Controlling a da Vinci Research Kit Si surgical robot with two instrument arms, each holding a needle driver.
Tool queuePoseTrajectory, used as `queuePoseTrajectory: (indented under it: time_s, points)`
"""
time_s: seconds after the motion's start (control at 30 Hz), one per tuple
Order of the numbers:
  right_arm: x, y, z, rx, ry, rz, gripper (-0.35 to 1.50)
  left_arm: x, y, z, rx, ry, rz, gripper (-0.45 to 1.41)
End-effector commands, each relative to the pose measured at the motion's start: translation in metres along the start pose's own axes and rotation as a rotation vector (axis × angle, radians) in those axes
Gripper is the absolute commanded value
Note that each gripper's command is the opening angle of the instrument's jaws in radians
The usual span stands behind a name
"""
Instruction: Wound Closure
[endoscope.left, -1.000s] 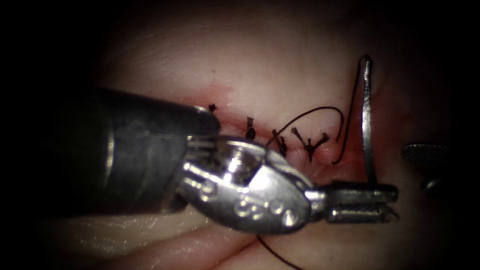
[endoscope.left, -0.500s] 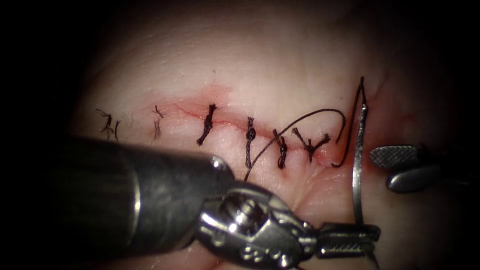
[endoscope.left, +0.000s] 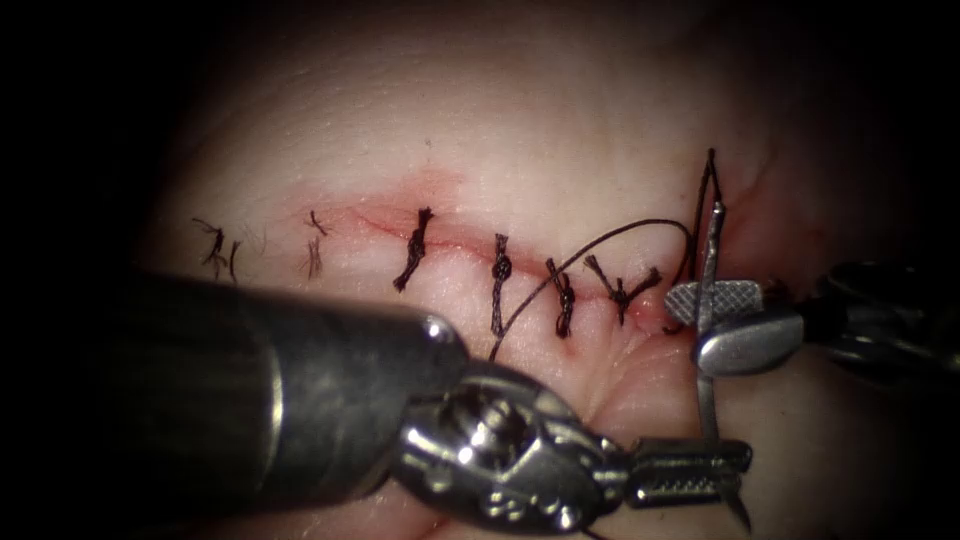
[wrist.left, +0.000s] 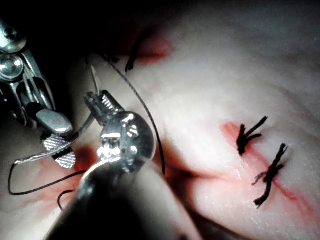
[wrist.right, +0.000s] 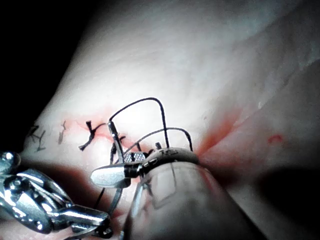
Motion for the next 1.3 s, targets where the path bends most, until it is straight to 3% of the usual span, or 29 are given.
queuePoseTrajectory:
  time_s: [0.03,0.17,0.2,0.23,0.27,0.33,0.37,0.4,0.43,0.47,0.5,0.67,0.77,0.8,0.93,1.03,1.2,1.3]
  points:
    - [0.0001,0.0004,0.0008,-0.004,0.003,-0.003,1.06,-0.0003,0.0,0.0007,0.0,0.001,0.001,-0.45]
    - [0.0001,0.0007,0.0009,-0.02,0.011,-0.004,0.88,-0.0003,0.0002,0.001,0.001,-0.003,0.002,-0.45]
    - [0.0001,0.0008,0.0008,-0.07,0.014,-0.001,-0.05,-0.0003,0.0001,0.0011,-0.003,-0.007,0.002,-0.45]
    - [0.0001,0.0008,0.0008,-0.07,0.014,-0.001,-0.05,-0.0003,0.0001,0.0011,-0.003,-0.007,0.002,-0.45]
    - [0.0001,0.0009,0.0007,-0.1,0.009,0.0,-0.35,-0.0003,0.0001,0.0012,-0.003,-0.007,0.002,-0.45]
    - [0.0002,0.0011,0.0005,-0.177,0.004,0.004,-0.35,-0.0002,0.0001,0.0012,-0.006,-0.009,0.002,-0.45]
    - [0.0003,0.0014,0.0,-0.203,0.019,0.009,-0.35,0.0,0.0001,0.0011,-0.009,-0.01,0.007,-0.16]
    - [0.0003,0.0015,-0.0002,-0.211,0.024,-0.002,-0.35,0.0,0.0001,0.0009,-0.01,-0.009,-0.017,0.51]
    - [0.0003,0.0015,-0.0002,-0.211,0.024,-0.002,-0.35,0.0,0.0001,0.0009,-0.01,-0.009,-0.017,0.51]
    - [0.0003,0.0017,-0.0006,-0.218,0.031,-0.018,-0.35,0.0001,0.0001,0.0008,-0.011,-0.009,-0.053,0.91]
    - [0.0002,0.0019,-0.0009,-0.226,0.034,-0.041,-0.35,0.0001,-0.0001,0.0007,-0.011,-0.012,-0.108,1.06]
    - [0.0005,0.0026,-0.0025,-0.242,0.078,-0.159,-0.35,-0.0002,-0.001,0.0002,0.073,-0.035,-0.271,1.28]
    - [0.0008,0.0028,-0.0031,-0.242,0.103,-0.196,-0.35,-0.0006,-0.0016,0.0001,0.072,-0.034,-0.332,1.28]
    - [0.001,0.0028,-0.0033,-0.244,0.111,-0.211,-0.35,-0.0008,-0.0017,0.0,0.069,-0.027,-0.357,1.18]
    - [0.0018,0.0027,-0.0037,-0.264,0.138,-0.269,-0.35,-0.0027,-0.0022,-0.0002,0.027,-0.021,-0.478,0.01]
    - [0.002,0.0025,-0.0038,-0.292,0.149,-0.35,-0.35,-0.0049,-0.0019,-0.0001,-0.04,-0.053,-0.569,-0.45]
    - [0.0021,0.0022,-0.0038,-0.3,0.156,-0.412,-0.35,-0.0071,-0.0009,0.0005,-0.142,-0.102,-0.66,-0.45]
    - [0.0021,0.0021,-0.0037,-0.305,0.165,-0.452,-0.35,-0.0098,0.0002,0.0013,-0.233,-0.188,-0.727,-0.45]
